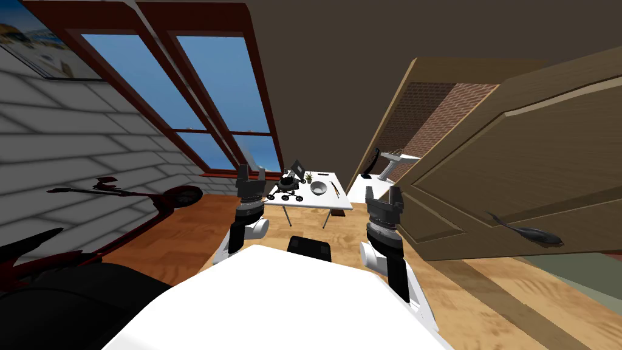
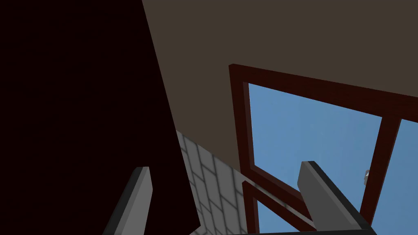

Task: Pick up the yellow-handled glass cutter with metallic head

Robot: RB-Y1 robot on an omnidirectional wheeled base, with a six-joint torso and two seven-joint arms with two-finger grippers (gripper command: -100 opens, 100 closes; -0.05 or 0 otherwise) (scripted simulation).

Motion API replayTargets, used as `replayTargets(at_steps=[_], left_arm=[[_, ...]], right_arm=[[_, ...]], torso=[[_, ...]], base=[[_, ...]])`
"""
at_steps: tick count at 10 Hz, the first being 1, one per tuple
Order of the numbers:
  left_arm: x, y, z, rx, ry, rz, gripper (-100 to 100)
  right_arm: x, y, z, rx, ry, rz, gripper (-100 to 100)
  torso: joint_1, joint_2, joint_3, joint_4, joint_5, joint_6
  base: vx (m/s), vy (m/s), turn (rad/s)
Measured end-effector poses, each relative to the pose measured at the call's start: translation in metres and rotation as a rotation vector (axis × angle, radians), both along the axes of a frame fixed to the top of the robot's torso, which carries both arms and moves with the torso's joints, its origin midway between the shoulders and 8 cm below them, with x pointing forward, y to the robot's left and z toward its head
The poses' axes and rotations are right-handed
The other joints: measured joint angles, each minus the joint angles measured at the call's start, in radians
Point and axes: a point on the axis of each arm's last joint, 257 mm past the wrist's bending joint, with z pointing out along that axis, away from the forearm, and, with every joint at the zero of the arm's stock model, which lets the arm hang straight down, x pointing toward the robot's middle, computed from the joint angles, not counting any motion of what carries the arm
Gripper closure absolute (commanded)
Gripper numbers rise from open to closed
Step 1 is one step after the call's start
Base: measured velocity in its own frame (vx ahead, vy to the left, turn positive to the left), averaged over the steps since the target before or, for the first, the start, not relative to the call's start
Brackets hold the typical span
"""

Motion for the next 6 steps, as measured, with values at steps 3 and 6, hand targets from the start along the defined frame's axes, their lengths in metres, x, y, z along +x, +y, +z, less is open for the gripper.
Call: replayTargets(at_steps=[3,6], left_arm=[[0.000,0.000,0.000,0.000,0.000,0.000,0],[0.000,0.000,0.000,0.000,0.000,0.000,0]], right_arm=[[0.010,0.018,-0.030,-0.027,0.090,0.081,-100],[0.016,0.029,-0.063,-0.044,0.182,0.154,-100]], torso=[[0.002,0.004,0.002,0.001,0.000,0.000],[0.002,0.003,0.002,0.001,0.000,0.000]], base=[[-0.063,0.039,0.082],[-0.048,0.035,0.083]])
